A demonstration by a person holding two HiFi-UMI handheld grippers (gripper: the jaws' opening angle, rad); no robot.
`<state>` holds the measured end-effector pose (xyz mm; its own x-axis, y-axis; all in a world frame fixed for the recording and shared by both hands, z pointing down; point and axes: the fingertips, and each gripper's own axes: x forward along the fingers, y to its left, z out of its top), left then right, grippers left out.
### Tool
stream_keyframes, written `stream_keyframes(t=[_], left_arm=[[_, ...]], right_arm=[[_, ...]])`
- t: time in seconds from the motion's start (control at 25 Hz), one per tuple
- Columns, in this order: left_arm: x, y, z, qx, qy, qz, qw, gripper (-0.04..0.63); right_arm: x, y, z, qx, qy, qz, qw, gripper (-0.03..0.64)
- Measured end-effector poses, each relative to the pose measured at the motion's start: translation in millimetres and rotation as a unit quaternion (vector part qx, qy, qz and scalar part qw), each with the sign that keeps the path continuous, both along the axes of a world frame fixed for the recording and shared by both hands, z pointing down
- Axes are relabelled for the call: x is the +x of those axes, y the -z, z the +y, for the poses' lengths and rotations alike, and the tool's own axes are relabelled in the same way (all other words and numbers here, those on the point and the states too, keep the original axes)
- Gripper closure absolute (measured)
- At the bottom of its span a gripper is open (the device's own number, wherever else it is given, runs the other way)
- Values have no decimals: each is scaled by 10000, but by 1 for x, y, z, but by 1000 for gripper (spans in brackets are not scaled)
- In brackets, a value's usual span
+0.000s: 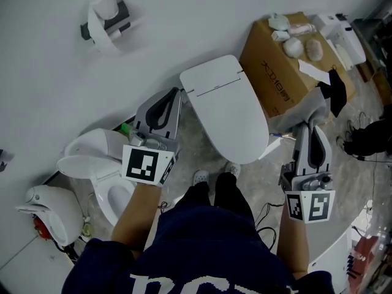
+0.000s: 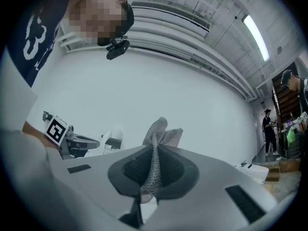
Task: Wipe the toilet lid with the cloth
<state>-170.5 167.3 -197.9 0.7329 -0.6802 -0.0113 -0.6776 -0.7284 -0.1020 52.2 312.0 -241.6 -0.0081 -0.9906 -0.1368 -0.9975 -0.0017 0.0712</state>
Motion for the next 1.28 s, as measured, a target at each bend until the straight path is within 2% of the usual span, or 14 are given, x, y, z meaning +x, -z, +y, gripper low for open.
stream_keyframes(t=[0.16, 0.32, 0.64, 0.76, 0.96, 1.16, 1.28], left_arm=[[16, -5, -12, 9, 175, -67, 9998, 582], [36, -6, -23, 35, 549, -41, 9985, 583], [75, -17, -28, 63, 1396, 126, 9901, 582], [79, -35, -30, -91, 1650, 92, 9862, 581], [73, -71, -44, -396, 2021, -170, 9784, 582], [61, -108, -87, -503, 2153, 29, 9752, 581], [52, -138, -112, -614, 2102, -31, 9757, 583]], right_arm=[[18, -5, -26, -11, 261, -36, 9997, 580], [38, -8, -55, -19, 769, -42, 9970, 580], [85, -20, -108, -87, 1900, 59, 9817, 580], [85, -34, -131, -172, 2241, -28, 9744, 580], [70, -67, -165, -420, 2684, -153, 9623, 580], [50, -108, -209, -767, 2833, -287, 9555, 580], [34, -135, -232, -971, 2811, -329, 9542, 580]])
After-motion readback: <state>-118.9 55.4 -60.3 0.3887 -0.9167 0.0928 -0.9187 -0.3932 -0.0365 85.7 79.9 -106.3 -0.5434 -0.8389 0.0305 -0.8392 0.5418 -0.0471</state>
